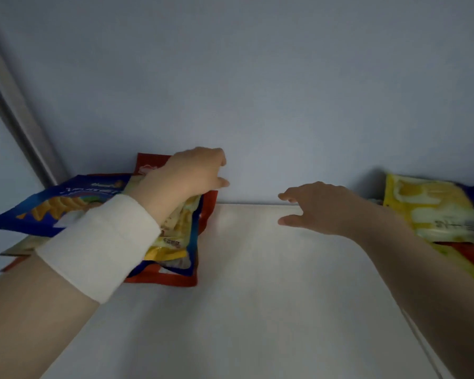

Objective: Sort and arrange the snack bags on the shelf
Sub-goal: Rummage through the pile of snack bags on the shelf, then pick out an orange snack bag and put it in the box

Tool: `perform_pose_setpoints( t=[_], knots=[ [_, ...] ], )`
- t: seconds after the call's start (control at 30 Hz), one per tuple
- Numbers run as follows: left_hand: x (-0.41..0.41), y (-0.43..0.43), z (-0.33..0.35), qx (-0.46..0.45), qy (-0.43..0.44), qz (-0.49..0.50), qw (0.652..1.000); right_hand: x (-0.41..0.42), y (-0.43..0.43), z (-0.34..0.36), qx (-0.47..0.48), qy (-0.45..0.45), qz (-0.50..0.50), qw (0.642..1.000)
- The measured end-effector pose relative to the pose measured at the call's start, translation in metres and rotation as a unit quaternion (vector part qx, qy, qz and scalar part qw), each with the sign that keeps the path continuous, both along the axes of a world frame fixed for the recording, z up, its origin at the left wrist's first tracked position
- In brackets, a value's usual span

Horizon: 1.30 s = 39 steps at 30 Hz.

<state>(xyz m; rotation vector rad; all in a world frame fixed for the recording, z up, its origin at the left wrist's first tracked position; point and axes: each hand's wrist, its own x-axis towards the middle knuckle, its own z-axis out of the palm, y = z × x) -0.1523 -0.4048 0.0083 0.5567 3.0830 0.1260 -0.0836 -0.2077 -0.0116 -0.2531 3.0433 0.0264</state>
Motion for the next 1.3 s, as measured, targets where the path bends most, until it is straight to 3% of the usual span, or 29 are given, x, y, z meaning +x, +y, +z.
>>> perform_pose_setpoints(
  t=[0.2,0.5,0.77,0.87,1.1,1.3],
  knots=[
    [0.042,0.149,0.002,-0.044,-0.019,-0.079,0.996,0.038,0.135,-0.001,0.017,-0.022,-0.064,0.998],
    [0.121,0.367,-0.040,0.056,-0.088,-0.080,0.991,0.119,0.356,-0.006,-0.015,-0.082,-0.109,0.991],
    [0.173,0.482,-0.043,0.104,-0.103,-0.102,0.984,0.185,0.449,0.011,-0.082,-0.047,-0.138,0.986],
    [0.185,0.519,-0.044,0.153,-0.136,-0.119,0.972,0.207,0.474,0.020,-0.085,-0.017,-0.213,0.973],
    [0.190,0.594,-0.068,0.342,-0.255,-0.079,0.901,0.223,0.532,0.012,-0.111,-0.012,-0.295,0.949],
    [0.186,0.638,-0.063,0.514,-0.358,0.060,0.777,0.212,0.586,-0.014,-0.143,-0.054,-0.292,0.944]
  ],
)
